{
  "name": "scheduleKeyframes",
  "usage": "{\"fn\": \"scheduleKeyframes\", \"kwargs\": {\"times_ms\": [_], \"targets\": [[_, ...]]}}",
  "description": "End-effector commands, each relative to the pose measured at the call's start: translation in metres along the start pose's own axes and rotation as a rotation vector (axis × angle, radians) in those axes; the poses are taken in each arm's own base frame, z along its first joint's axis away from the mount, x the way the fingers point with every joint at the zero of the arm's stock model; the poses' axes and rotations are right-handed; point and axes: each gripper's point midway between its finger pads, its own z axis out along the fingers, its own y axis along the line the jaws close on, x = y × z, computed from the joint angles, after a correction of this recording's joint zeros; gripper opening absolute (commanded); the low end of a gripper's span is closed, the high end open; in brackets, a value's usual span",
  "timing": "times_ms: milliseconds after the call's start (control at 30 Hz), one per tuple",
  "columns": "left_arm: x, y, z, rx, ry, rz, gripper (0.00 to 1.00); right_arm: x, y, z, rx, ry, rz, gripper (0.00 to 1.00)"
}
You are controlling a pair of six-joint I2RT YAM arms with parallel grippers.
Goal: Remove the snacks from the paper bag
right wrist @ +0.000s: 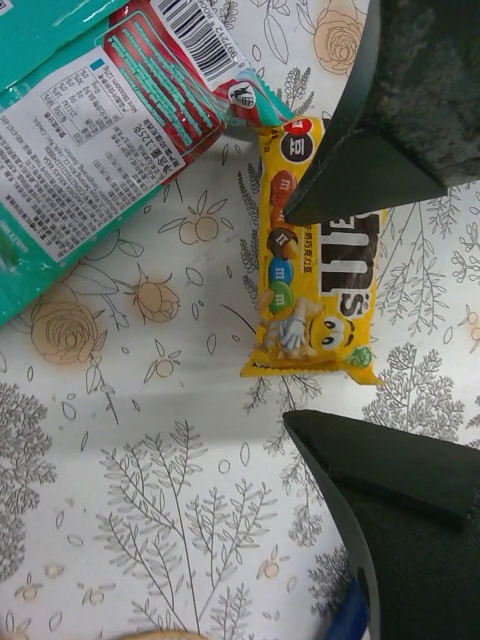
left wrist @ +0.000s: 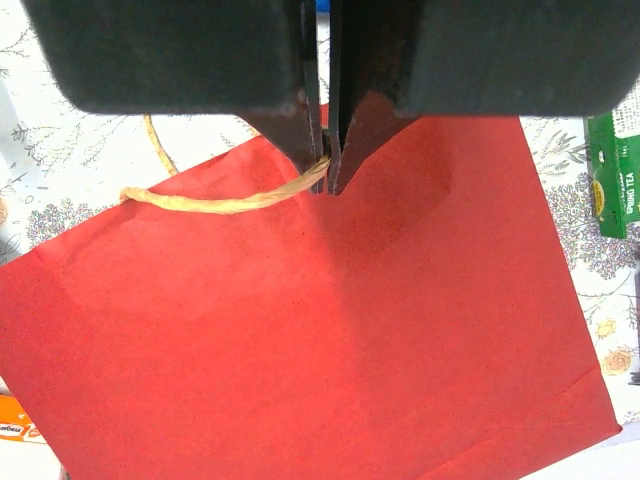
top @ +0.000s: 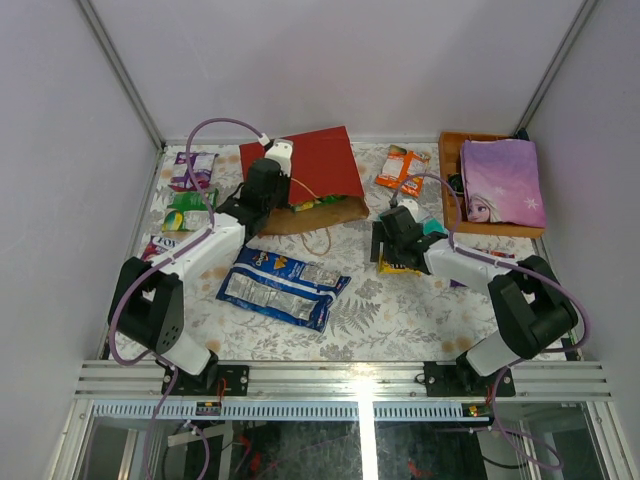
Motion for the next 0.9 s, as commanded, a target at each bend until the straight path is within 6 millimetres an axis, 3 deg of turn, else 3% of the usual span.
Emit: {"fn": "scheduleKeyframes", "kwargs": {"times_ms": [0, 233, 533, 867], "targets": [[-0.022, 0.003, -0.003, 0.01, -0.081, -0.023, 0.0, -0.01, -0.012, 0.008, 0.051, -0.041, -0.004, 0.78], [-0.022, 0.006, -0.005, 0.011, -0.085, -0.026, 0.0, 0.023, -0.016, 0.011, 0.016, 0.053, 0.018, 0.72], [-0.022, 0.005, -0.004, 0.021, -0.086, -0.03, 0.0, 0.077, -0.019, -0.007, -0.044, 0.175, 0.148, 0.68], [-0.021, 0.005, -0.002, 0.021, -0.078, -0.026, 0.0, 0.117, -0.026, -0.031, -0.053, 0.252, 0.242, 0.66]]}}
